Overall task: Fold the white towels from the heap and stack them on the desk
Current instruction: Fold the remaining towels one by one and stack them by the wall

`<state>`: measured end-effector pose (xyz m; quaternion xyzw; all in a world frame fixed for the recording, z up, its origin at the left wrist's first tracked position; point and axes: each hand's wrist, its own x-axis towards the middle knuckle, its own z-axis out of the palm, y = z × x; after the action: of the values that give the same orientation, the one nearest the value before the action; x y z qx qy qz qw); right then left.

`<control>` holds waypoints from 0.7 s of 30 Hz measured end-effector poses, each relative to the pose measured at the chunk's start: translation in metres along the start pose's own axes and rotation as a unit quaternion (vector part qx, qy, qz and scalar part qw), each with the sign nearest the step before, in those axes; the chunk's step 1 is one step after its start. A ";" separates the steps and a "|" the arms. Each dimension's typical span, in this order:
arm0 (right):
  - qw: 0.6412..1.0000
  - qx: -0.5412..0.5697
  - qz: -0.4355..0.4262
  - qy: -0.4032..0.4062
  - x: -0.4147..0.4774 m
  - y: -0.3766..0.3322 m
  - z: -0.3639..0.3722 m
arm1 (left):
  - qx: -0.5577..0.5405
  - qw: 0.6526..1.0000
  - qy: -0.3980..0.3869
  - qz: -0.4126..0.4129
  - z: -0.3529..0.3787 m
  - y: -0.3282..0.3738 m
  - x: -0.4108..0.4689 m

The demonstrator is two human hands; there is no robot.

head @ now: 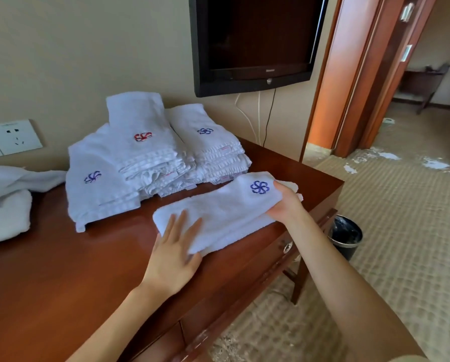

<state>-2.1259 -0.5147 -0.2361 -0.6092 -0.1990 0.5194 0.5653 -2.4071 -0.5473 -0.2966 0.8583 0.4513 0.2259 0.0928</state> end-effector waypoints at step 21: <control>0.635 -0.689 -0.332 -0.110 -0.010 0.042 0.058 | 0.012 0.967 -0.032 -0.252 -0.006 0.026 -0.002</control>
<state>-2.1943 -0.5067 -0.2588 -0.6527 -0.7488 0.0718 0.0898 -2.3921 -0.5640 -0.2830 0.7246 0.6526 0.1624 0.1505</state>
